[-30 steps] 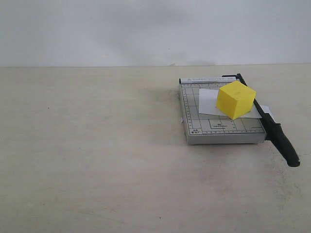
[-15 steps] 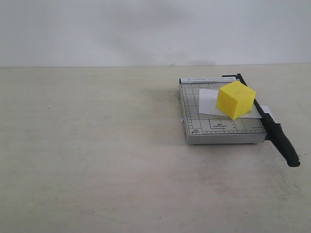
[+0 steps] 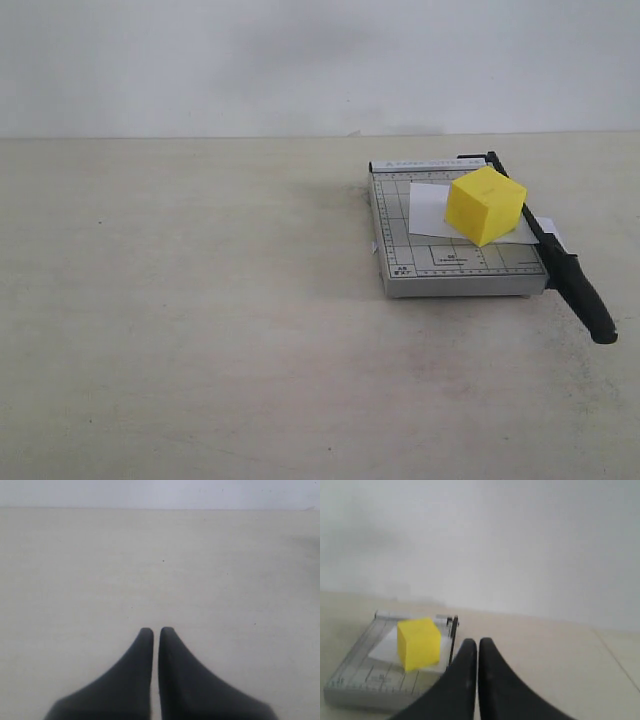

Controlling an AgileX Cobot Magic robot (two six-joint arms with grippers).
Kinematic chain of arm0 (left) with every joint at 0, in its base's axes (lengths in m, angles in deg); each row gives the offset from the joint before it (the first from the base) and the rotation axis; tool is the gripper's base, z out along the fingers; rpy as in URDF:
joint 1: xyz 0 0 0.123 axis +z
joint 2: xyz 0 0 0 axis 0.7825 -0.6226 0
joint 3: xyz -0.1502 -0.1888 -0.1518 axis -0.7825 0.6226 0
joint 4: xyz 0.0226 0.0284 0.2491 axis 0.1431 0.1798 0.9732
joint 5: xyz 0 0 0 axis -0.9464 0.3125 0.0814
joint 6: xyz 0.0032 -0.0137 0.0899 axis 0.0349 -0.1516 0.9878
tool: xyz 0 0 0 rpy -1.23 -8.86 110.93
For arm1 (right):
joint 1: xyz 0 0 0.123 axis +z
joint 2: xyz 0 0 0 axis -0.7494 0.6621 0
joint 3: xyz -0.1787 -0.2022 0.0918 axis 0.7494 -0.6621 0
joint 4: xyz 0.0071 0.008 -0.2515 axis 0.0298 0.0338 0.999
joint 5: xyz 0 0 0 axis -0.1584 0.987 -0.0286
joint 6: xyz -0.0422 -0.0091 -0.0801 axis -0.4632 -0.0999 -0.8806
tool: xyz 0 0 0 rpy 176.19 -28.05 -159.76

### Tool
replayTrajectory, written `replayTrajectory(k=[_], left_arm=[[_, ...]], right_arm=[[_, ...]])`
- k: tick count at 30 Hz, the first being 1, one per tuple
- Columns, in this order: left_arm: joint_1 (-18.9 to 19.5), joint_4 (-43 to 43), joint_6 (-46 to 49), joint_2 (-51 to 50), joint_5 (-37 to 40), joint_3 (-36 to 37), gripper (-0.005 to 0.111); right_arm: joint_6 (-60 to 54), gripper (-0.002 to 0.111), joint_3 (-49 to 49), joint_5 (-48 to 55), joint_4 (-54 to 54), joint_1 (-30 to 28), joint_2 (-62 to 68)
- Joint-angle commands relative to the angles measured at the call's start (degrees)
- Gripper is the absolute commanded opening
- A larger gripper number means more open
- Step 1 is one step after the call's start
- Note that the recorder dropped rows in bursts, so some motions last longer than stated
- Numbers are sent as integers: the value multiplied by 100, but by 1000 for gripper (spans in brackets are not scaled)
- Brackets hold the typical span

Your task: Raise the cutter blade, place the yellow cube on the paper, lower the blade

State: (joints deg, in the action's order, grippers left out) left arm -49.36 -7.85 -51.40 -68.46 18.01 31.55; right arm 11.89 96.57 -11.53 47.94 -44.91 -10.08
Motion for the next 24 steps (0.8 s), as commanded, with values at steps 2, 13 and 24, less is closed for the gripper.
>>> replayTrajectory(k=[2, 13, 24], left_arm=[[14, -42, -41, 18, -130, 22, 4], [14, -42, -41, 18, -130, 22, 4], [14, -42, -41, 18, -130, 22, 4]], right_arm=[[420, 0, -196, -237, 80, -69, -91], [1684, 0, -999, 357, 401, -80, -91], [1609, 0, -999, 706, 155, -80, -91]])
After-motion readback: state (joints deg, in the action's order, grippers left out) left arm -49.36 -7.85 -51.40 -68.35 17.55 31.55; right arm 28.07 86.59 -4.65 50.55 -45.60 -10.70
